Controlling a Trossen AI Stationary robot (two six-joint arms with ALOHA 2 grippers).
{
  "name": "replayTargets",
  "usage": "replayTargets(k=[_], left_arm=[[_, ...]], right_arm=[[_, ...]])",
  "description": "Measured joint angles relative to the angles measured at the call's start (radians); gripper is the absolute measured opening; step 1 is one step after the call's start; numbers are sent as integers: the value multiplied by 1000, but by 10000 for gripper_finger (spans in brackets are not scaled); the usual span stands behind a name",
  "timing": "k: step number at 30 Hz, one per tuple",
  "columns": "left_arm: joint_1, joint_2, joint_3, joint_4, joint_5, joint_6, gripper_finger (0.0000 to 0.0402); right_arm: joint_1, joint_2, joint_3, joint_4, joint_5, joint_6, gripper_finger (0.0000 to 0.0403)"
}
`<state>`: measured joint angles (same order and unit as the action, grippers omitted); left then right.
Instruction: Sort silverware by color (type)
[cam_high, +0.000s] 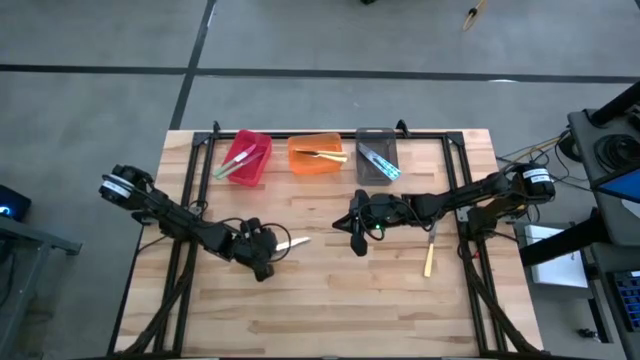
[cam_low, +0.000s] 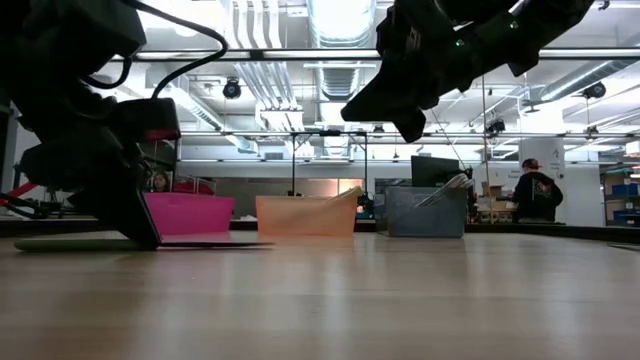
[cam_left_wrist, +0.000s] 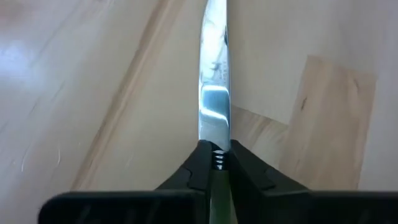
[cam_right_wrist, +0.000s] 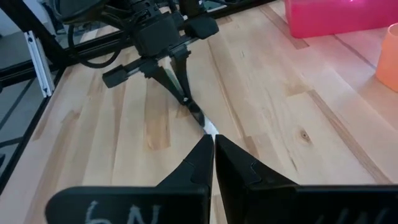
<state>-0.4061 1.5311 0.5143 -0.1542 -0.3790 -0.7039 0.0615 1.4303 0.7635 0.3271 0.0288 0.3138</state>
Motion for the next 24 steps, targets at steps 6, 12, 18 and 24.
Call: replayTargets(k=[6,12,18,24], left_arm=[[-4,-16,-7,35,-27,-34,14],[-3,-52,35,13,-26,-40,2],[-4,-89,71,-43,-23,-40,5],[-2,-126,77,-108,-29,-40,3]], right_arm=[[7,0,0,0,-2,-19,9],[9,0,0,-9,0,-19,9],[15,0,0,-9,-1,-20,9],[19,0,0,-11,-1,-25,9]])
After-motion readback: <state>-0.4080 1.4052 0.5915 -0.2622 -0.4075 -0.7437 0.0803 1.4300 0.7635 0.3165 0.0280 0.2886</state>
